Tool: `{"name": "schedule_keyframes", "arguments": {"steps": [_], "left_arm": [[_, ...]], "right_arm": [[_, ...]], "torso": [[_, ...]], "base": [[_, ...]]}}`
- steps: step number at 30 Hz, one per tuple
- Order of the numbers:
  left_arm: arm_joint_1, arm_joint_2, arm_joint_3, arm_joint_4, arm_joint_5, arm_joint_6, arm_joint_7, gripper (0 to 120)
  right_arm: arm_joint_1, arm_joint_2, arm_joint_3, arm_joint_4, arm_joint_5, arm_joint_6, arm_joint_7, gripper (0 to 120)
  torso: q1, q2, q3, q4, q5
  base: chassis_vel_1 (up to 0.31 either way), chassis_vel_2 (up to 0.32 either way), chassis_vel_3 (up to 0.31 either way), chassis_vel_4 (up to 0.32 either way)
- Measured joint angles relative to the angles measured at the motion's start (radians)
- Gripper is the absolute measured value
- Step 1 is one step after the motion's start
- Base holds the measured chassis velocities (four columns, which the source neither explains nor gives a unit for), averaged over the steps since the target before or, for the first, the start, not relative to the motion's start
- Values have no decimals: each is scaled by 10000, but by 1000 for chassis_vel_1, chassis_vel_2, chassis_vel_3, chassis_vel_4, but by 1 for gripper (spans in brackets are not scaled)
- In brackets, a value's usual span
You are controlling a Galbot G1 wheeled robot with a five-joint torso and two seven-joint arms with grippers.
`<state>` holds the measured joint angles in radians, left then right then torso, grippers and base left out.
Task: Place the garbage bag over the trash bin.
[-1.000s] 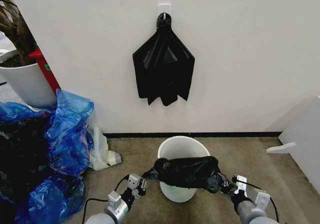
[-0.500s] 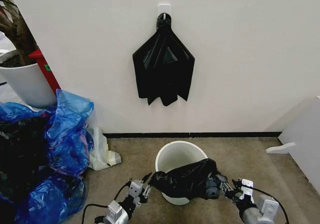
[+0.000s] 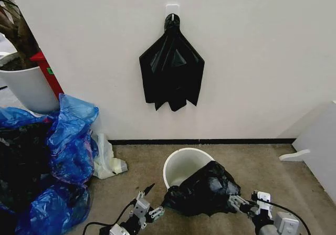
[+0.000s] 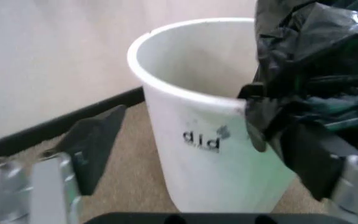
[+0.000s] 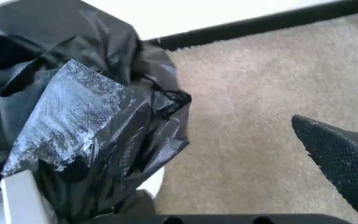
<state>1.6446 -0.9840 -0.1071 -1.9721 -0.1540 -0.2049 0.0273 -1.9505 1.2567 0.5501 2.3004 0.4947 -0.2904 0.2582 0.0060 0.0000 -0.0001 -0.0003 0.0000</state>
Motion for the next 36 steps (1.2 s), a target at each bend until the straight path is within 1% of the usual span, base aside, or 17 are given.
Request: {"name": "schedule_keyframes", "arguments": {"steps": [1, 3, 6, 11, 16, 19, 20, 25, 29, 31, 36], "left_arm": [[-8, -1, 5, -35, 15, -1, 11, 98], [-5, 0, 1, -79, 29, -8, 22, 100], [37, 8, -25, -111, 38, -63, 30, 100], [133, 34, -76, -171, 77, -158, 52, 100], [585, 319, -312, -517, -145, -279, 420, 100], [740, 596, -736, -628, -558, -444, 870, 100], [740, 596, -736, -628, -558, -444, 870, 100], [674, 987, -1302, -762, -1338, -481, 1308, 100], [607, 1157, -1588, -796, -1776, -533, 1521, 100], [582, 1262, -1983, -812, -2179, -535, 1705, 100], [244, 1243, -2172, -658, -2498, -398, 1481, 100]], "right_arm": [[-65, 15, -56, 115, -41, 36, -11, 100], [-180, 31, -130, 286, -96, 107, -14, 100], [-324, 139, -250, 531, -255, 298, 15, 100], [-359, 220, -297, 694, -195, 325, 75, 100], [-144, 264, -65, 848, 377, 223, 136, 100], [129, 198, 133, 781, 658, 121, 245, 100], [129, 198, 133, 781, 658, 121, 245, 100], [388, 93, 212, 859, 1214, -148, 386, 100], [504, 92, 213, 987, 1443, -281, 487, 100], [695, 61, 287, 1025, 1697, -425, 693, 100], [1065, -68, 426, 883, 2111, -667, 1120, 100]], "torso": [[0, 0, 0, 0, 0], [0, 0, 0, 0, 0], [0, 0, 0, 0, 0], [0, 0, 0, 0, -2], [0, 0, 0, 1, 0], [0, 0, 0, 1, -1], [0, 0, 0, 1, -1], [0, 0, 2, 0, 0], [1, 0, 2, -1, -2], [0, 0, 2, 1, 0], [1, 0, 2, 1, 0]], "base": [[0, 0, 0, 0], [0, 0, 0, 0], [0, 0, 0, 0], [0, 0, 0, 0], [0, 0, 0, 0], [0, 0, 0, 0], [0, 0, 0, 0], [0, 0, 0, 0], [0, 0, 0, 0], [0, 0, 0, 0], [0, 0, 0, 0]]}}
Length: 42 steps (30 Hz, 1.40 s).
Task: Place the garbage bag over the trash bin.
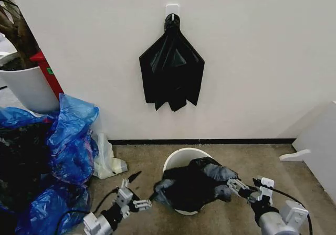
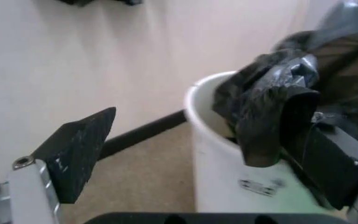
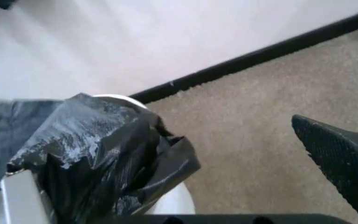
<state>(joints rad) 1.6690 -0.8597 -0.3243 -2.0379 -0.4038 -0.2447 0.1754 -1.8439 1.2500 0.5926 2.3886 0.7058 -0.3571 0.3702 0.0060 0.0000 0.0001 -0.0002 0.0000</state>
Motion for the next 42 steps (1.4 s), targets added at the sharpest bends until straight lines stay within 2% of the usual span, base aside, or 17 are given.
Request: {"name": "schedule_keyframes", "arguments": {"steps": [9, 17, 22, 23, 28, 34, 40, 42], "left_arm": [[-874, -217, 451, 504, -619, 894, -783, 100], [-264, -248, 188, 126, -500, 1032, -755, 100], [266, 51, -609, -330, -539, 1011, -540, 100], [376, 191, -775, -393, -642, 1048, -387, 100], [482, 355, -814, -396, -856, 1074, 51, 100], [500, 405, -678, -391, -944, 1262, 494, 100], [394, 331, -375, 94, -851, 1484, 757, 100], [2, 75, -216, 662, -727, 1597, 648, 100]], "right_arm": [[498, -118, 159, -792, 516, -421, 470, 100], [-162, -30, 269, -219, 761, -601, 1161, 100], [-414, 94, 227, 188, 1259, -821, 1939, 100], [-448, 108, 226, 338, 1807, -1053, 2290, 100], [-488, 163, 215, 464, 2673, -1421, 2633, 100], [-576, 276, 125, 465, 2864, -1598, 2730, 100], [-705, 406, 109, 12, 2818, -1642, 2637, 100], [-573, 554, 17, -510, 2758, -1589, 2446, 100]], "torso": [[0, 0, 0, -2, 1], [0, 0, -2, 0, -2], [0, 0, -2, -1, 0], [0, 0, -2, -1, 0], [0, 0, -2, 0, -2], [0, 0, -2, -1, 0], [0, 0, -2, 0, 0], [0, 0, -2, 0, 0]], "base": [[0, 0, 0, 0], [0, 0, 0, 0], [0, 0, 0, 0], [0, 0, 0, 0], [0, 0, 0, 0], [0, 0, 0, 0], [0, 0, 0, 0], [0, 0, 0, 0]]}}
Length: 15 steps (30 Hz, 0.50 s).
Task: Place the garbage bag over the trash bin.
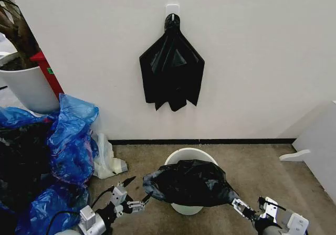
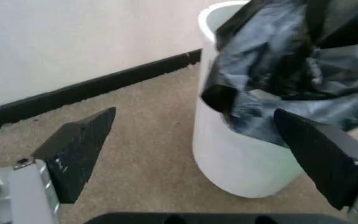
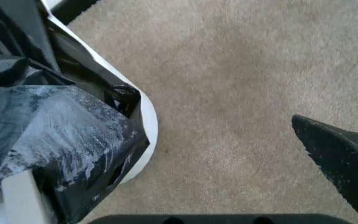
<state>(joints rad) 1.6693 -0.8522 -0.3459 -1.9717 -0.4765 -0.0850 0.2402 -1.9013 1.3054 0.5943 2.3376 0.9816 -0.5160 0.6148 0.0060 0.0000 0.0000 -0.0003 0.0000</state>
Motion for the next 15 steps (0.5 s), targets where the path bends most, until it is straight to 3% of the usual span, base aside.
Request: {"name": "schedule_keyframes", "arguments": {"steps": [15], "left_arm": [[-342, -755, 286, 425, 889, 231, -204, 100]], "right_arm": [[127, 102, -20, -1259, -273, 308, -506, 100]], "torso": [[0, 0, 0, 0, 0]], "base": [[0, 0, 0, 0]]}}
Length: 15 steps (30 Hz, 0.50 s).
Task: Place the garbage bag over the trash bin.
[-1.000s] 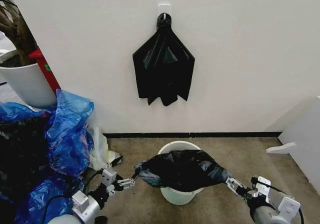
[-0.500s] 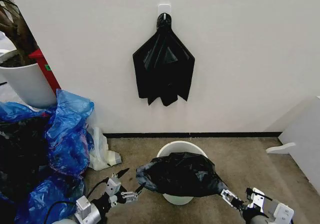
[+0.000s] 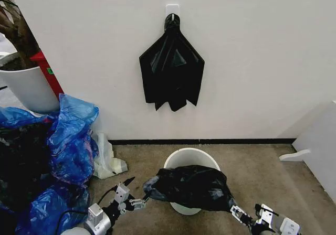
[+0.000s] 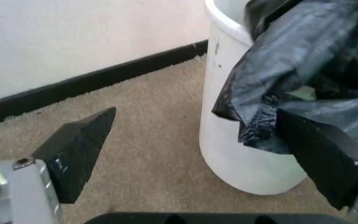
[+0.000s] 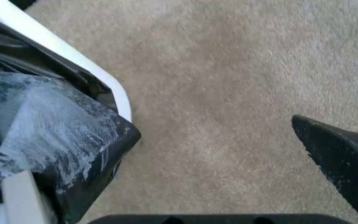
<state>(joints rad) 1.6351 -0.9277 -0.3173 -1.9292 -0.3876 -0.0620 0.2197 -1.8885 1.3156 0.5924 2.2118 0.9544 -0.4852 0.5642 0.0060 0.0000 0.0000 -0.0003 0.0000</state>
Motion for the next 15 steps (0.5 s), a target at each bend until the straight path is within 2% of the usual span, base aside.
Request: {"name": "schedule_keyframes", "arguments": {"steps": [7, 15], "left_arm": [[-120, -165, 43, 223, 190, -84, -20, 100], [-335, -493, 70, 785, 563, -404, -122, 100]], "right_arm": [[266, 32, -15, -513, -205, 438, -658, 100], [953, -50, -87, -1400, -1340, 1425, -2022, 100]], "torso": [[0, 0, 0, 1, 1], [0, 0, 0, 1, 1]], "base": [[0, 0, 0, 0], [0, 0, 0, 0]]}}
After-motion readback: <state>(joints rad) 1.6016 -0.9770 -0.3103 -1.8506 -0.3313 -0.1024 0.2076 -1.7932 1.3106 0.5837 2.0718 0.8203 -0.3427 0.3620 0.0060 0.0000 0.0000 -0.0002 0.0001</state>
